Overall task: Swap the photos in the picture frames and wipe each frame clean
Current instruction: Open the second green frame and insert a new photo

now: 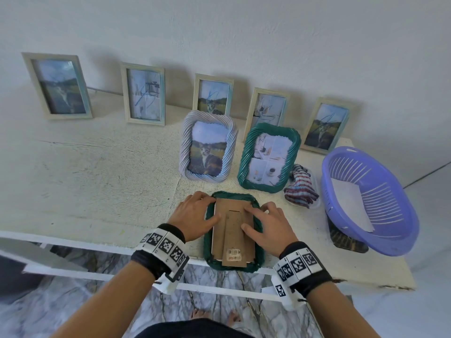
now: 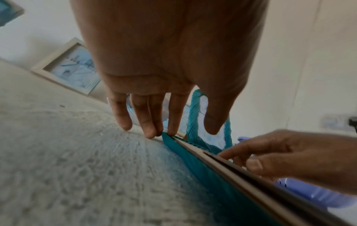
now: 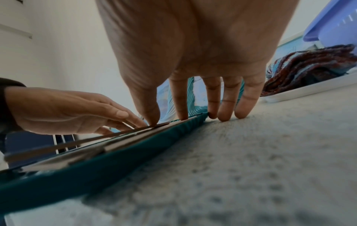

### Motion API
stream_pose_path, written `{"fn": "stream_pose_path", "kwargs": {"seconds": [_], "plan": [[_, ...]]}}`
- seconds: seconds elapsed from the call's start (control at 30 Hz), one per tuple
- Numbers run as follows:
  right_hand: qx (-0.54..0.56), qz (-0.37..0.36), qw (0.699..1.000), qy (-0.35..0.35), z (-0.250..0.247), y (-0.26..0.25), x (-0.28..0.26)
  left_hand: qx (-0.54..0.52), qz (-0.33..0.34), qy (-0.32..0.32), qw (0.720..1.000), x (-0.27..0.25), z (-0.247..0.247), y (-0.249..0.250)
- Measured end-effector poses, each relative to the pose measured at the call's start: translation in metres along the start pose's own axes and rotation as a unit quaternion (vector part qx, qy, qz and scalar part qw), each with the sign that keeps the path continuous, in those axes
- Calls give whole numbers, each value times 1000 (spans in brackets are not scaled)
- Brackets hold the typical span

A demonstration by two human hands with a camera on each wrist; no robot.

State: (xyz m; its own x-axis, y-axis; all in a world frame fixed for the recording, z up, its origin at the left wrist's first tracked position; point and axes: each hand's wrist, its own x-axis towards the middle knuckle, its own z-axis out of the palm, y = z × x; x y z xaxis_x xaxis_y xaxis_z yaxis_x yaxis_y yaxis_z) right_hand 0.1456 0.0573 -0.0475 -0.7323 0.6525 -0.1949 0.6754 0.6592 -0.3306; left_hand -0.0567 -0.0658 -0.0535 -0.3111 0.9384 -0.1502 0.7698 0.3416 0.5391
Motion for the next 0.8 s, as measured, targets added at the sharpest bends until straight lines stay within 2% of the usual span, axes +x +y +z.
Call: {"fn": "stream_pose_path", "kwargs": {"seconds": [0.23, 0.37, 0.6, 0.8], "plan": [[9, 0, 1000, 7, 2, 1, 0, -90, -11, -15, 996, 2, 0, -10], [10, 2, 1000, 11, 3, 1, 0, -156, -54, -29, 986, 5, -2, -11], [3, 5, 1000, 14, 3, 0, 0, -191, -59, -6, 980, 5, -2, -11], [10, 7, 1000, 17, 3, -1, -1, -164, -49, -10, 985, 3, -2, -10]]}}
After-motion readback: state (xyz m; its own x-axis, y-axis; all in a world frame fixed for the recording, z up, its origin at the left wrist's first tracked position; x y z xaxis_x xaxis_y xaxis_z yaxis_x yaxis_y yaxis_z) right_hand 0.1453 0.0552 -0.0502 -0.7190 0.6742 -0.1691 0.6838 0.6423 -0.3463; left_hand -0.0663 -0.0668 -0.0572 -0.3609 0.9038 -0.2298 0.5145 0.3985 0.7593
